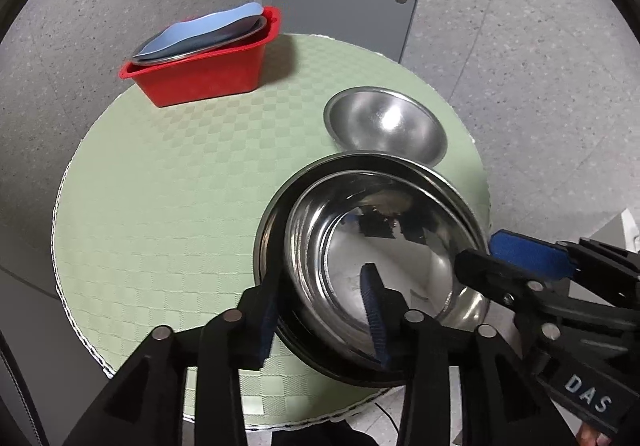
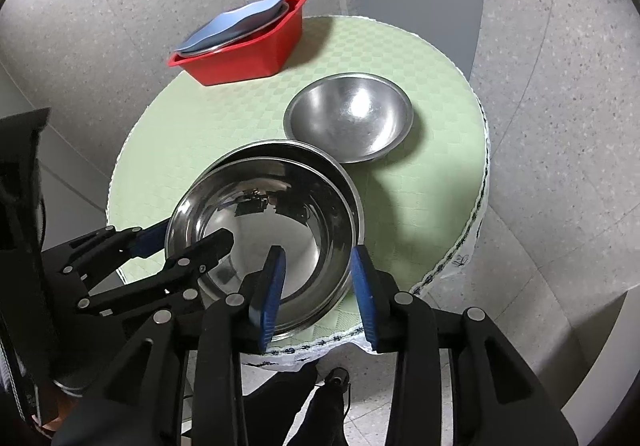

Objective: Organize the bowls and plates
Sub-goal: 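Carry the steel bowl and lower it into another steel bowl, then grasp the rim of the small steel bowl with the right gripper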

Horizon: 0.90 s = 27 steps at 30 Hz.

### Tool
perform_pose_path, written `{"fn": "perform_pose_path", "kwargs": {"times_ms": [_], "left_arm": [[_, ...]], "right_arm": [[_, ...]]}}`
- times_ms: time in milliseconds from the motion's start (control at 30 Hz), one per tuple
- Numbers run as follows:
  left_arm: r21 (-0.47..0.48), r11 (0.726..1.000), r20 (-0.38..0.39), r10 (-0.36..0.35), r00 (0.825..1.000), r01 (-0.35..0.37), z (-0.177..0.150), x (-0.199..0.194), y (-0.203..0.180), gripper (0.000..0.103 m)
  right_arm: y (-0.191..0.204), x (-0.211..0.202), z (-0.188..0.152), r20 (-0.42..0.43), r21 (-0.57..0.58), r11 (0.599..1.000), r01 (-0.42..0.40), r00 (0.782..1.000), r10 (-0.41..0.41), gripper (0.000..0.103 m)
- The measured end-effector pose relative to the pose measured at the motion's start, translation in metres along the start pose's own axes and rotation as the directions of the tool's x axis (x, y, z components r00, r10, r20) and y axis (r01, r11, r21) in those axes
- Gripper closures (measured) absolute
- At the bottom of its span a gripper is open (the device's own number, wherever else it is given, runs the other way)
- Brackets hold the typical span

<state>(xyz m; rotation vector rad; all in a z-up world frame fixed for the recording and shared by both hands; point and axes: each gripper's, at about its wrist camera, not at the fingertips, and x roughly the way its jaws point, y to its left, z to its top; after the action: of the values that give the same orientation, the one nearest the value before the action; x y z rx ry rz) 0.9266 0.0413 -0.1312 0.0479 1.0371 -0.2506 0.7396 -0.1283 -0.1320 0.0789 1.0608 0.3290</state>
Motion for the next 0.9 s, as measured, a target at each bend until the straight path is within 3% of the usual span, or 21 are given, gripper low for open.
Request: {"fn": "perform_pose_path", "kwargs": {"times_ms": [67, 200, 300, 500, 767, 900], "left_arm": [[0.001, 1.000, 0.014, -0.003, 1.000, 0.003, 0.001, -0.005, 0.000, 0.056], [-0.014, 1.000, 0.059, 0.002, 0.998, -0.002, 0.009, -0.017, 0.005, 0.031], [-0.011, 1.000, 0.091, -0.022, 0.996, 0.023, 0.022, -0.025, 0.008, 0.019], [0.026, 0.999, 0.084, -0.049, 0.995, 0.047, 0.054, -0.008, 0.021, 0.018], [0.107, 0.992, 0.008, -0.070, 0.998, 0.069, 0.111, 0.049, 0.024, 0.020], [0.165, 0.982, -0.070, -0.086, 0.994, 0.096, 0.133, 0.088, 0.020, 0.034]], "right_arm": [[-0.003, -0.002, 0.002, 0.011, 0.010, 1.000, 0.004, 1.000, -0.004, 0.067], [-0.012, -0.013, 0.010, 0.050, 0.039, 0.999, 0.002, 0.999, -0.004, 0.067], [-0.024, -0.020, 0.020, 0.084, 0.082, 0.997, -0.001, 0.996, -0.006, 0.062], [-0.049, -0.012, 0.045, 0.109, 0.165, 0.986, -0.006, 0.994, -0.013, 0.060], [-0.069, 0.035, 0.081, 0.049, 0.253, 0.967, 0.002, 0.999, -0.015, 0.060], [-0.071, 0.063, 0.090, 0.015, 0.287, 0.958, 0.011, 1.000, -0.016, 0.060]]}}
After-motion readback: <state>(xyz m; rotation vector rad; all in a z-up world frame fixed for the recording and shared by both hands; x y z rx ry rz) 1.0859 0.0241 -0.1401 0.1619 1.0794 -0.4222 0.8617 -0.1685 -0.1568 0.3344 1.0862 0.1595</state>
